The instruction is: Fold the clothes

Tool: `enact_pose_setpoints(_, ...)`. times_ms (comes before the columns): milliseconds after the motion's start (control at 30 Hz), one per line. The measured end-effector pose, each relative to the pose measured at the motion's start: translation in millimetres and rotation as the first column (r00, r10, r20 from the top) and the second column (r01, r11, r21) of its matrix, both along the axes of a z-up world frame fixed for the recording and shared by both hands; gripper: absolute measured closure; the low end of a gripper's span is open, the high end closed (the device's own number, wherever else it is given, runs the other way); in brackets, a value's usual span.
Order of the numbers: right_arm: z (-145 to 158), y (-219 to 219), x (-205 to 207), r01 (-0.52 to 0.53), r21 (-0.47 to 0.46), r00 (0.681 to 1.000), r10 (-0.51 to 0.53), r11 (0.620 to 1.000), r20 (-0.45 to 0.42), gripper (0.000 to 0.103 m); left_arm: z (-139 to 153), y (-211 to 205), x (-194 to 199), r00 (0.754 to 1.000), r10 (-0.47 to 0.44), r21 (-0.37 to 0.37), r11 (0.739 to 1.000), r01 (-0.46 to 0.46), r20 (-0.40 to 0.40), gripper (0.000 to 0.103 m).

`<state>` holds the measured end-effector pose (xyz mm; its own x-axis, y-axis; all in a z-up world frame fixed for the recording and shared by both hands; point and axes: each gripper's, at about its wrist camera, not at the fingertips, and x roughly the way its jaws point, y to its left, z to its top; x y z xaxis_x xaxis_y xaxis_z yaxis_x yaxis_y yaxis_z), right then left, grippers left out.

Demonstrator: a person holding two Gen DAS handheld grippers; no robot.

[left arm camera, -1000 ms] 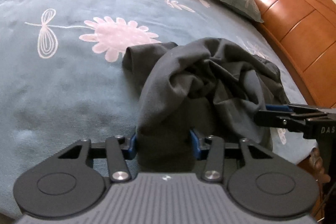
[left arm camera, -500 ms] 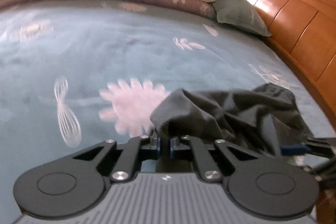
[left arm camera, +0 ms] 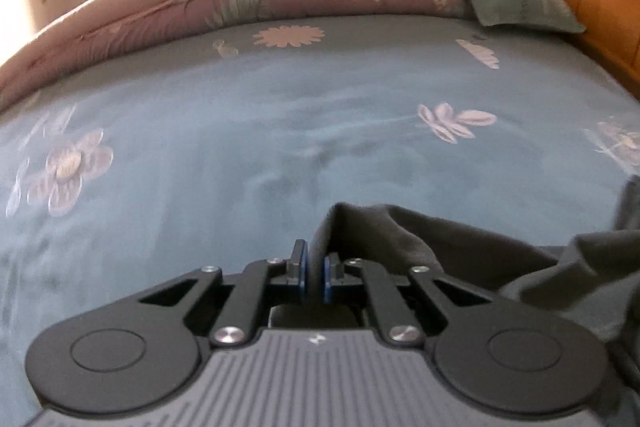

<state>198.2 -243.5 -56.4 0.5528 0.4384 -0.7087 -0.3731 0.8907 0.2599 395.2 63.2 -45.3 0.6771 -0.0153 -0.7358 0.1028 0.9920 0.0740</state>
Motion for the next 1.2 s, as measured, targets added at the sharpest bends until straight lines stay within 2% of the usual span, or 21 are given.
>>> enact_pose_setpoints(167, -1, 0, 7, 0.009, 0.014, 1.0, -0.008, 1.0, -0.005, 0.028, -6, -11, 47, 1.0, -0.004, 0.044, 0.999, 0.004, -0.016, 0.094)
enact_pose_setpoints(200, -1, 1, 8, 0.007, 0.018, 1.0, -0.007, 1.0, -0.007, 0.028, -9, -14, 53, 1.0, -0.008, 0.051, 0.999, 0.009, -0.025, 0.088)
enact_pose_setpoints(333, -1, 7, 10, -0.009, 0.031, 1.0, 0.009, 0.999, -0.009, 0.028, -21, -26, 65, 0.997, -0.026, 0.078, 0.996, 0.031, -0.068, 0.089)
enact_pose_setpoints(433, 0, 12, 9, -0.027, 0.035, 1.0, 0.028, 0.999, -0.009, 0.028, -21, -24, 53, 0.996, -0.06, 0.073, 0.995, 0.065, -0.069, 0.084)
enact_pose_setpoints(567, 1, 16, 7, -0.042, 0.045, 0.999, 0.042, 0.998, -0.005, 0.028, -12, -6, 31, 0.996, -0.069, 0.062, 0.995, 0.073, -0.055, 0.055)
enact_pose_setpoints(600, 1, 17, 6, -0.043, 0.046, 0.999, 0.043, 0.998, -0.005, 0.028, -9, -1, 25, 0.996, -0.076, 0.07, 0.994, 0.079, -0.051, 0.052)
enact_pose_setpoints(700, 2, 20, 2, -0.048, 0.05, 0.999, 0.048, 0.998, -0.003, 0.028, -4, 9, 5, 0.994, -0.099, 0.121, 0.987, 0.105, -0.051, 0.051)
enact_pose_setpoints(767, 3, 21, -1, -0.052, 0.053, 0.999, 0.052, 0.997, -0.001, 0.028, -1, 13, -11, 0.992, -0.111, 0.116, 0.986, 0.118, -0.066, 0.05)
enact_pose_setpoints(900, 5, 24, -8, -0.059, 0.059, 0.998, 0.059, 0.997, 0.002, 0.028, 0, 8, -54, 0.979, -0.193, 0.083, 0.977, 0.198, -0.063, 0.049)
enact_pose_setpoints(1000, 7, 27, -12, -0.064, 0.063, 0.998, 0.064, 0.996, 0.005, 0.028, -5, -9, -87, 0.962, -0.271, 0.115, 0.955, 0.273, -0.039, 0.049)
enact_pose_setpoints(1100, 9, 29, -17, -0.07, 0.067, 0.998, 0.069, 0.995, 0.007, 0.028, -18, -29, -111, 0.93, -0.368, 0.227, 0.904, 0.362, -0.019, 0.049)
enact_pose_setpoints(1200, 9, 31, -18, -0.071, 0.064, 0.997, 0.071, 0.995, 0.007, 0.028, -30, -44, -114, 0.913, -0.406, 0.307, 0.866, 0.394, -0.026, 0.049)
